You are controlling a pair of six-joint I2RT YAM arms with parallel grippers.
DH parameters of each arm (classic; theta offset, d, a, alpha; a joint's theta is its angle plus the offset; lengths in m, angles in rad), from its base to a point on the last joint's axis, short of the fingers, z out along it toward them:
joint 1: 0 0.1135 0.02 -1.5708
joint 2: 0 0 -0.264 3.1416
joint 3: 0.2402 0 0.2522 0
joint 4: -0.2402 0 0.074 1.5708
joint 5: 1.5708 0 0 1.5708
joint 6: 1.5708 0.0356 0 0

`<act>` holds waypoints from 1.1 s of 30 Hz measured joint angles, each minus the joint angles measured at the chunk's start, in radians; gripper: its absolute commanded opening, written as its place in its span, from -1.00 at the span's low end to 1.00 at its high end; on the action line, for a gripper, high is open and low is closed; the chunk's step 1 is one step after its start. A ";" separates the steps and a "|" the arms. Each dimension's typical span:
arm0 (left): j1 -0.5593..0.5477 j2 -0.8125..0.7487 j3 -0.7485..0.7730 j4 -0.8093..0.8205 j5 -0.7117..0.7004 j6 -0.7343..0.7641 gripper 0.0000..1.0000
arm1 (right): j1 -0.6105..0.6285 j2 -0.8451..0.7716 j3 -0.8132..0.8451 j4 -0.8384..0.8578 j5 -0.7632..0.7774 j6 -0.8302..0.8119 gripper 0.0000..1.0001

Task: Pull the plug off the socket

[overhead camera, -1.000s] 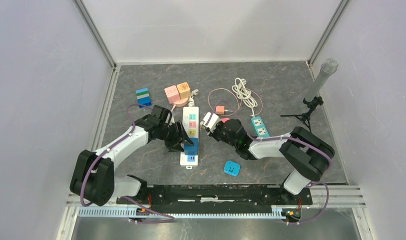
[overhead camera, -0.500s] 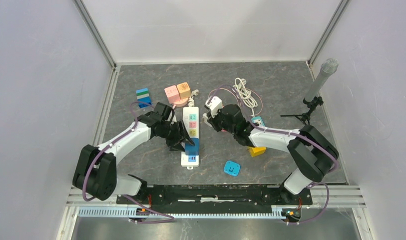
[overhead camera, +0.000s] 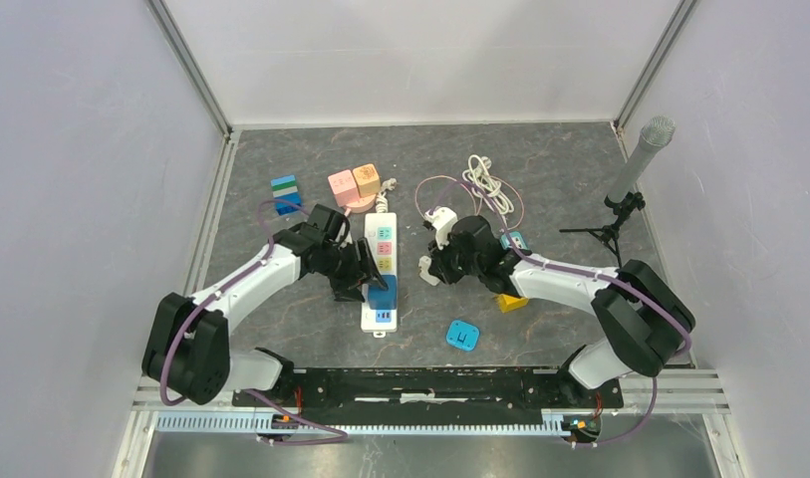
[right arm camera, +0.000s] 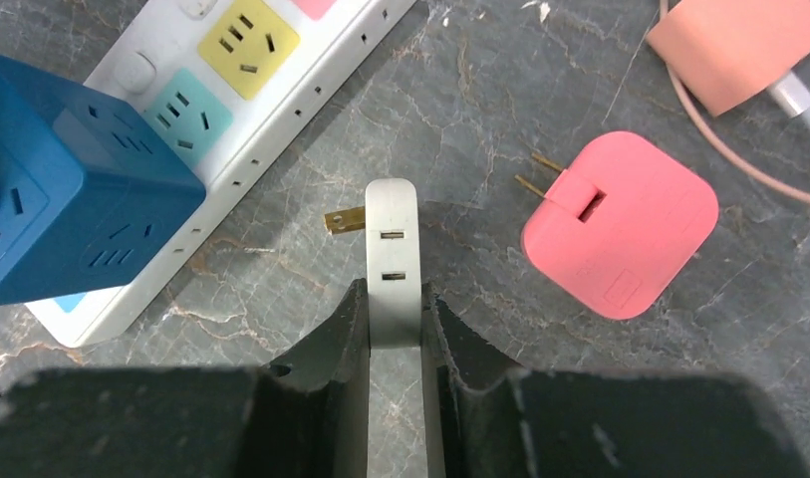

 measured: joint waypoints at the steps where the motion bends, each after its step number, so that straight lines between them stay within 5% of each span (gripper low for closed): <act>1: -0.002 -0.002 0.003 -0.002 -0.009 0.000 0.48 | -0.002 -0.005 0.000 -0.016 -0.007 0.008 -0.81; 9: -0.006 0.000 0.037 -0.009 -0.082 0.002 0.77 | -0.022 -0.034 0.000 -0.122 -0.051 0.047 -0.42; 10: -0.006 0.001 0.043 -0.009 -0.091 0.002 0.81 | -0.025 -0.039 0.000 -0.135 -0.055 0.050 -0.57; 11: -0.005 0.001 0.049 -0.005 -0.099 0.002 0.88 | -0.028 -0.043 0.000 -0.152 -0.057 0.051 -0.97; 25: -0.005 -0.009 0.104 0.013 -0.151 0.031 1.00 | -0.085 -0.086 0.010 -0.333 -0.154 0.083 -1.00; 26: -0.005 -0.011 0.110 0.013 -0.156 0.035 1.00 | -0.090 -0.088 0.010 -0.343 -0.161 0.084 -0.96; 30: -0.005 -0.017 0.130 0.016 -0.182 0.050 1.00 | -0.100 -0.089 0.013 -0.371 -0.177 0.083 -0.24; 33: -0.005 -0.023 0.135 0.017 -0.214 0.061 1.00 | -0.100 -0.089 0.015 -0.399 -0.147 0.080 -0.04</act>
